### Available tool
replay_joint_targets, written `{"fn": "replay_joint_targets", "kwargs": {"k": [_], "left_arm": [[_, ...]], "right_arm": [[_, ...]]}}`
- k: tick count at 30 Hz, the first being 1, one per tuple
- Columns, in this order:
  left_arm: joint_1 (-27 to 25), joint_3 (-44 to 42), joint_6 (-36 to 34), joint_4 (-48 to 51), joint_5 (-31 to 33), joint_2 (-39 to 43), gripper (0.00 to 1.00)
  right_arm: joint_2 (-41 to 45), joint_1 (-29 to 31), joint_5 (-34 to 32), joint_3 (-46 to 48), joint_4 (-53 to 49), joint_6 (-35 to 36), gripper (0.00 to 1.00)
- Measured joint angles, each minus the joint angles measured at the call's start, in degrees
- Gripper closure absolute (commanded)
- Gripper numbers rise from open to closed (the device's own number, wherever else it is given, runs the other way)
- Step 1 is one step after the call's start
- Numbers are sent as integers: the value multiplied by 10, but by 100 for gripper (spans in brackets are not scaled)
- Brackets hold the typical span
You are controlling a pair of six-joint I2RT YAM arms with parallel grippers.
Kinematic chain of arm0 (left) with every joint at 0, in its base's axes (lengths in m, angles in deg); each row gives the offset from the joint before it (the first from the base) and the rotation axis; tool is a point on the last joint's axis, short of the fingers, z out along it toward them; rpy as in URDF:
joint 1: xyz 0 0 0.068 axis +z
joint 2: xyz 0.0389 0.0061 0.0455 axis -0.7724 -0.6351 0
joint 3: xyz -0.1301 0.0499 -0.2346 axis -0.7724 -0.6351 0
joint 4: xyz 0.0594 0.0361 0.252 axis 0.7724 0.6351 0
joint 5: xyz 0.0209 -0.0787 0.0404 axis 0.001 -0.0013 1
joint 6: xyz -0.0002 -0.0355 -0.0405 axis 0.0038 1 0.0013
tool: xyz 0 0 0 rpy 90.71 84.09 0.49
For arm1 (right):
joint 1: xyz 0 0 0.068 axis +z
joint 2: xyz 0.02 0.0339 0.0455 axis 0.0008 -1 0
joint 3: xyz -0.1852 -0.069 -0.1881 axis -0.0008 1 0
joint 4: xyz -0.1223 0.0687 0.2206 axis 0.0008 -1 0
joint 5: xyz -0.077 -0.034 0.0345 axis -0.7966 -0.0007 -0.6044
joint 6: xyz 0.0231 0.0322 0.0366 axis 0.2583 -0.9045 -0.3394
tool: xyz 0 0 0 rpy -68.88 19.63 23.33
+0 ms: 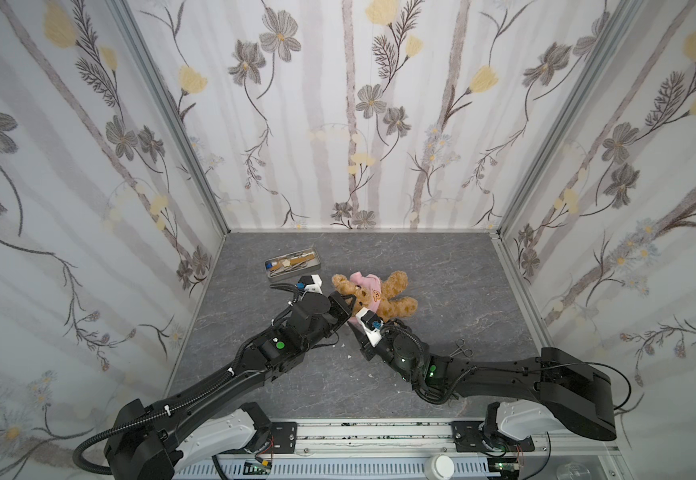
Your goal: Dress the teddy bear
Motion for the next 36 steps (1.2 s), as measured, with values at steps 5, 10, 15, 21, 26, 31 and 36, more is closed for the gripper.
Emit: {"fn": "replay_joint_targets", "kwargs": {"k": [5,10,15,21,26,31,36], "left_arm": [[0,0,18,2,0,6,100],[4,9,28,2,-9,7,100],[20,13,31,2,-19,5,100],[54,13,12,-23,-43,9,100],[76,-3,-50,-32,-90,6,100],[85,-18,-120,-70,-162,-12,100],[83,-45,-115,-113,-235,-55,100]], "right_arm": [[-29,0,-18,11,11,-4,85],[-35,0,-26,37,14,-22,89],[-31,0,-33,54,15,-42,81],[76,-9,17,95,-27,-65,47],[219,-76,167,124,-29,-111,39],[309,-226,254,122,-104,-190,33],[297,-346,308,98,-195,-270,44]]}}
